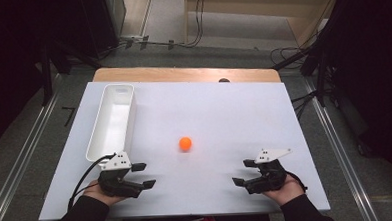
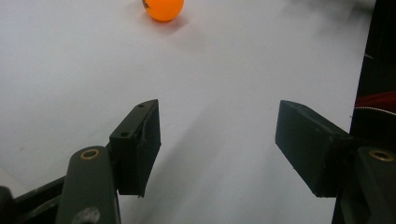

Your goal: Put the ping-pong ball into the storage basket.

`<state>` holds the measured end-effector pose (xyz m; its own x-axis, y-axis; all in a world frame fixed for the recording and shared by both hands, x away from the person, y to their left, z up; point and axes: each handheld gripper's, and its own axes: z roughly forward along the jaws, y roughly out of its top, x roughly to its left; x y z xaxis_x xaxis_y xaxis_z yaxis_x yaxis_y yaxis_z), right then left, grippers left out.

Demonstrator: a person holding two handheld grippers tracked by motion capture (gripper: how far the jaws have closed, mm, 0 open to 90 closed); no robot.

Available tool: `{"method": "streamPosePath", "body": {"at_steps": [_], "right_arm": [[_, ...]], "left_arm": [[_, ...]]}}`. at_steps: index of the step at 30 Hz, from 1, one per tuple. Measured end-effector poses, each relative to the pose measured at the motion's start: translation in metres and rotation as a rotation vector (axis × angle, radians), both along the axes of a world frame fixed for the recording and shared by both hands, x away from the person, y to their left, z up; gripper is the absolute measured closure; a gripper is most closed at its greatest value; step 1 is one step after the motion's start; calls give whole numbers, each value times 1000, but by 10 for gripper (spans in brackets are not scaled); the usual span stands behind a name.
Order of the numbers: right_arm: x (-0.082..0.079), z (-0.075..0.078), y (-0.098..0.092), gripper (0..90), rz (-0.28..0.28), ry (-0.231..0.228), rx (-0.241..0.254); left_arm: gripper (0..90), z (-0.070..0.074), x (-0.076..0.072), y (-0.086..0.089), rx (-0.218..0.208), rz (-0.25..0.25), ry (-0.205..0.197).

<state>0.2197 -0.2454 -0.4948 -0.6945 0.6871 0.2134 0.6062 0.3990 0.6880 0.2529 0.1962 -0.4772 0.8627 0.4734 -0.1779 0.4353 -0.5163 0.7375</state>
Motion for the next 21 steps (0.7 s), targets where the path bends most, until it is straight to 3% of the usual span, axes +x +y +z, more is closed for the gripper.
{"method": "streamPosePath", "body": {"at_steps": [21], "right_arm": [[0,-1,0,193,9,-3,-8]], "left_arm": [[316,0,0,-1,1,-9,-4]]}}
